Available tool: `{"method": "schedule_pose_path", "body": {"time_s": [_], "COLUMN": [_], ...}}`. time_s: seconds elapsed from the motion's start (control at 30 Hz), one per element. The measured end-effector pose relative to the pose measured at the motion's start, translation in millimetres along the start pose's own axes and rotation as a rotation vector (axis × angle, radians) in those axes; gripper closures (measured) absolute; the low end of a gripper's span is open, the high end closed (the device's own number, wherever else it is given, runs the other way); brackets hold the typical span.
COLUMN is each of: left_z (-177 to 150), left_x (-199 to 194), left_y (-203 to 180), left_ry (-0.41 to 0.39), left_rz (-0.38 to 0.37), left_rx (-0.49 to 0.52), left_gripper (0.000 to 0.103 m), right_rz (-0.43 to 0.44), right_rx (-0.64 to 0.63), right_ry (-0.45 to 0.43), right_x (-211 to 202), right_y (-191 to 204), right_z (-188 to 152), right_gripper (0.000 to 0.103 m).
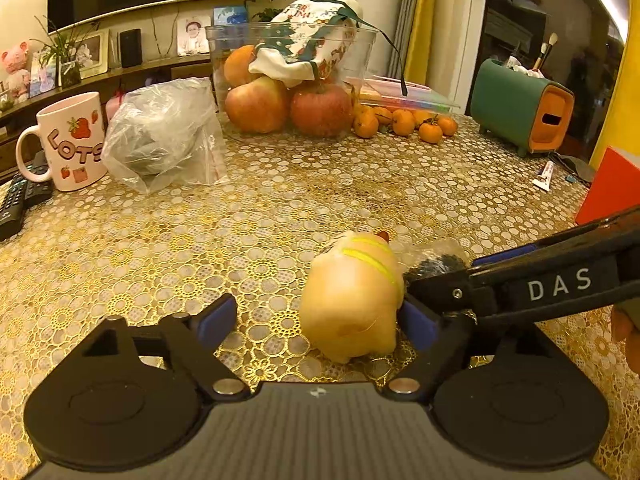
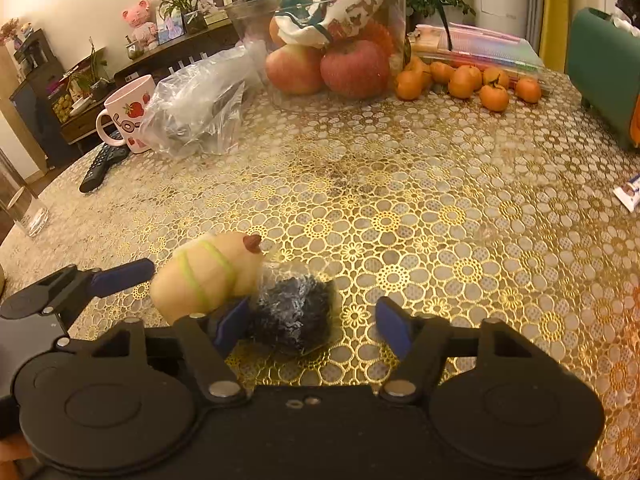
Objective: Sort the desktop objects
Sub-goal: 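Grasp the yellow toy figure with the left tool while the right grasps the hair-tie bag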
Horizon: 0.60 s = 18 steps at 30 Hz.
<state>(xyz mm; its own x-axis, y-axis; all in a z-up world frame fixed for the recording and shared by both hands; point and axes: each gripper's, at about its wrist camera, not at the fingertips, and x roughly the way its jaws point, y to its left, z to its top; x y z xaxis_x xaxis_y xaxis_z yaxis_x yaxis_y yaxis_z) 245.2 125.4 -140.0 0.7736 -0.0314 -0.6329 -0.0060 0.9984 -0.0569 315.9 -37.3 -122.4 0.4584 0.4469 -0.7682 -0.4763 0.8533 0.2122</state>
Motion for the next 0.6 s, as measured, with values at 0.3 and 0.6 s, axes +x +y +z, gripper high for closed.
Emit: {"method": "schedule_pose_path", "body": {"time_s": [0.3, 0.6], "left_z": [1.4, 4.0], "left_x": [1.4, -1.2], "left_y": [-7.7, -14.6], "left_ry": [-0.002, 0.020], "left_rz": [-0.031, -0.029], "left_rx": [0.032, 0.048], "left_gripper": [0.042, 0.055], "right_rz": [0.004, -0.029], "right_rx": [-0.028, -0.023], "right_ry": [-0.015, -0.032], "right_x": [-1.5, -13.8], "right_y": [4.3, -4.6], "right_z": [-0.8, -6.2], "right_gripper": [0.062, 0.064]}}
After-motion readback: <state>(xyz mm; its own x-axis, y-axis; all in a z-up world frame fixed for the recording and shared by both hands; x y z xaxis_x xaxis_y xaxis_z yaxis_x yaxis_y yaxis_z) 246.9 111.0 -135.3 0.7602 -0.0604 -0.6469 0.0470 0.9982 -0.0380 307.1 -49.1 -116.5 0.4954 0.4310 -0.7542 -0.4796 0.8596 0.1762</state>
